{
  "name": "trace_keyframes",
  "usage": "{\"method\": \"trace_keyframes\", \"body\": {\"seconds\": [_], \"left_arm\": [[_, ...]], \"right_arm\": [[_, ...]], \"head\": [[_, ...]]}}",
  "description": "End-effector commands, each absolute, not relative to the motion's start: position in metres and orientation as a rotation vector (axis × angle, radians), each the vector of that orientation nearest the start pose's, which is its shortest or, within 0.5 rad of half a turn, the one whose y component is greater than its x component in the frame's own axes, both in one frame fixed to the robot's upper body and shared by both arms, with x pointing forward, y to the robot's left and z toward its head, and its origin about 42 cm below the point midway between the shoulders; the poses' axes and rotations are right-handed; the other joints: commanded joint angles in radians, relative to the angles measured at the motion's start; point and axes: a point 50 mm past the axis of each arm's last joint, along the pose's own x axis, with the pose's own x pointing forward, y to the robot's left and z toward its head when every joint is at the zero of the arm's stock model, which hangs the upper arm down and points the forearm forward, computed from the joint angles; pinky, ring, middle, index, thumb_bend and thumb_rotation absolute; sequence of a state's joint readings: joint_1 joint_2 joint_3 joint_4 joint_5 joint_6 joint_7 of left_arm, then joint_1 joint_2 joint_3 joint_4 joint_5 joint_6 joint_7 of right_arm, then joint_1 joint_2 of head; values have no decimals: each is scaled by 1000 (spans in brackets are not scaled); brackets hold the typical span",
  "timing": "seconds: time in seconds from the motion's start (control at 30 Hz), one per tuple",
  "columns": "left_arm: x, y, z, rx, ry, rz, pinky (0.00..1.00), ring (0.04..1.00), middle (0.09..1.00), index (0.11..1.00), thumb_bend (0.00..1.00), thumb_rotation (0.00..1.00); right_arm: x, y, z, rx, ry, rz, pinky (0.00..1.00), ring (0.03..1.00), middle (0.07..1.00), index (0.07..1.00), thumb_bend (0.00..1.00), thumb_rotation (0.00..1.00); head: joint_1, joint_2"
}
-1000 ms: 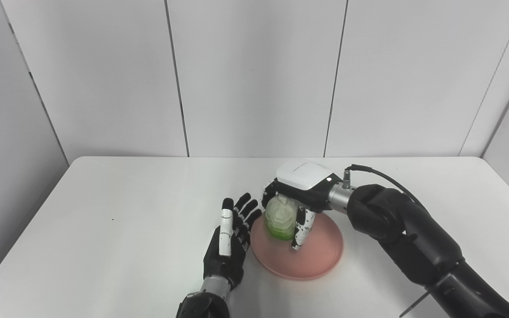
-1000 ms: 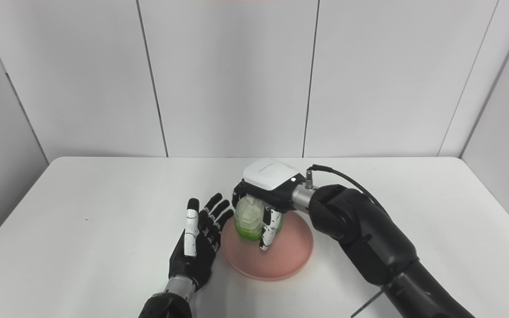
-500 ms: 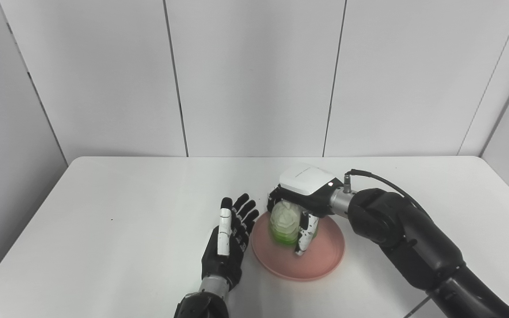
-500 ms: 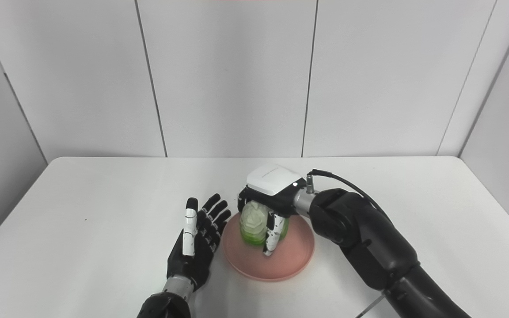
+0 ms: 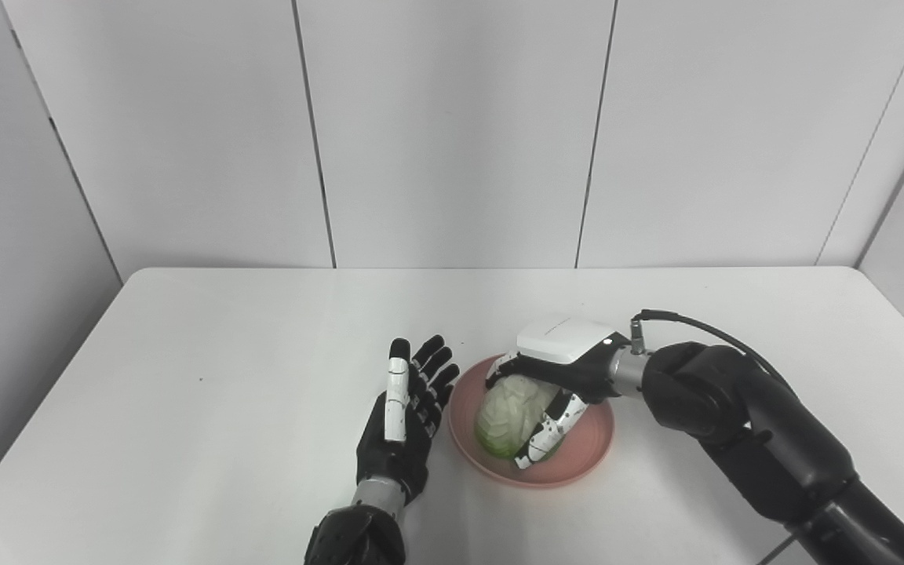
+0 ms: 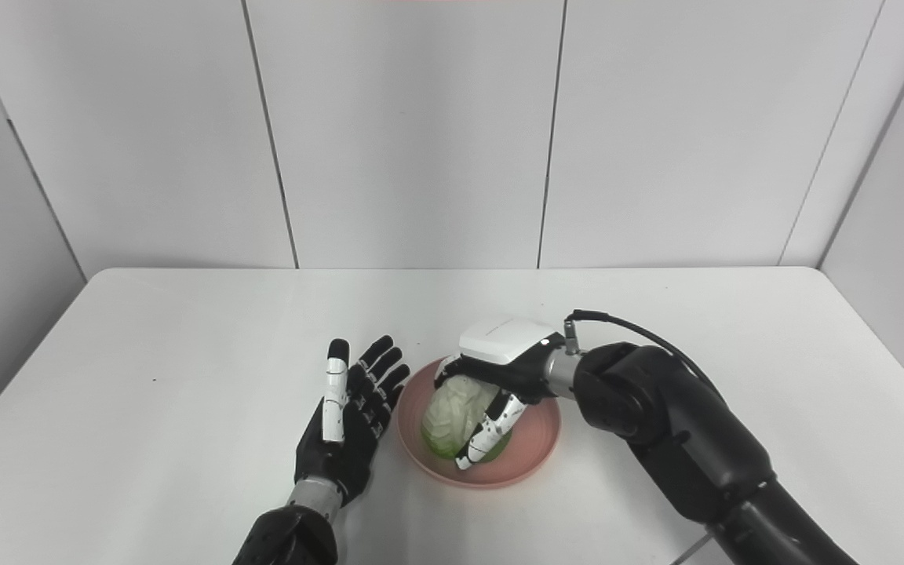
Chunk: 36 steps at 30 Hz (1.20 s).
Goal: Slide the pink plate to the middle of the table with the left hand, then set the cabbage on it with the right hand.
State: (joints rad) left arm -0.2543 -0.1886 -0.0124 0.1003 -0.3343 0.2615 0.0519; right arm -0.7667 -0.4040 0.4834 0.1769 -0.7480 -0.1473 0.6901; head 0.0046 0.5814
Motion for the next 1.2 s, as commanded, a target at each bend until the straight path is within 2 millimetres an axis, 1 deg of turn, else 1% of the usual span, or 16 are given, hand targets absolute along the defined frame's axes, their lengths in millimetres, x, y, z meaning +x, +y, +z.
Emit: {"method": "trace_keyframes", "body": {"seconds": [0.0,0.17,0.23,0.27,0.33,0.4,0.43,0.53,0.6,0.7,0.8,0.9,0.93,1.0,1.07,1.17], "left_arm": [[348,100,125,-515,222,-127,944,907,905,821,819,902],[351,104,127,-539,206,-99,959,900,884,833,839,881],[353,108,129,-551,196,-80,970,899,878,834,834,866],[354,111,130,-551,190,-68,984,905,881,838,836,853],[357,116,131,-524,169,-53,992,913,883,841,844,867],[360,121,133,-483,133,-46,988,914,883,841,850,881],[362,124,134,-463,113,-43,958,899,877,832,845,885],[369,135,141,-318,25,-15,921,876,865,820,860,889],[373,141,144,-221,-27,-4,937,877,864,826,879,917],[377,149,149,-123,-88,5,942,873,862,835,867,937],[382,158,152,-56,-130,15,980,894,887,799,838,911],[385,163,152,-54,-126,25,996,918,908,787,844,896],[386,163,150,-65,-111,28,998,923,911,784,848,893],[386,165,148,-85,-84,31,1000,923,911,793,869,894],[386,166,144,-97,-62,30,1000,930,918,816,843,906],[387,167,138,-94,-42,25,1000,932,923,839,822,924]], "right_arm": [[454,-168,302,-1533,-374,809,677,774,790,751,1000,641],[445,-182,311,-1398,-454,707,629,731,749,732,1000,660],[441,-188,309,-1259,-487,649,613,711,734,720,928,674],[440,-193,306,-1159,-499,611,612,701,734,719,900,726],[438,-199,297,-964,-509,541,600,688,736,712,846,770],[439,-202,288,-794,-511,464,590,683,739,709,825,772],[439,-204,283,-715,-508,421,600,691,744,693,817,744],[438,-207,262,-462,-482,266,613,699,774,687,783,719],[436,-207,250,-338,-456,192,599,696,781,716,805,754],[434,-207,237,-225,-431,128,635,712,824,745,787,758],[431,-202,217,-103,-371,68,710,762,850,756,694,753],[426,-195,196,-31,-315,44,740,806,871,785,647,781],[424,-193,190,-3,-289,36,748,819,878,791,649,799],[421,-189,179,51,-233,22,807,853,895,795,732,822],[419,-185,171,95,-177,13,879,884,915,794,802,864],[415,-182,162,151,-114,4,896,886,924,792,792,875]], "head": [[2,1],[9,-3],[7,-6],[6,-8],[5,-10],[8,-10],[9,-10],[9,-9],[8,-10],[6,-8],[-5,-4],[-21,-5],[-22,-6],[-29,-6],[-39,-3],[-46,-3]]}}
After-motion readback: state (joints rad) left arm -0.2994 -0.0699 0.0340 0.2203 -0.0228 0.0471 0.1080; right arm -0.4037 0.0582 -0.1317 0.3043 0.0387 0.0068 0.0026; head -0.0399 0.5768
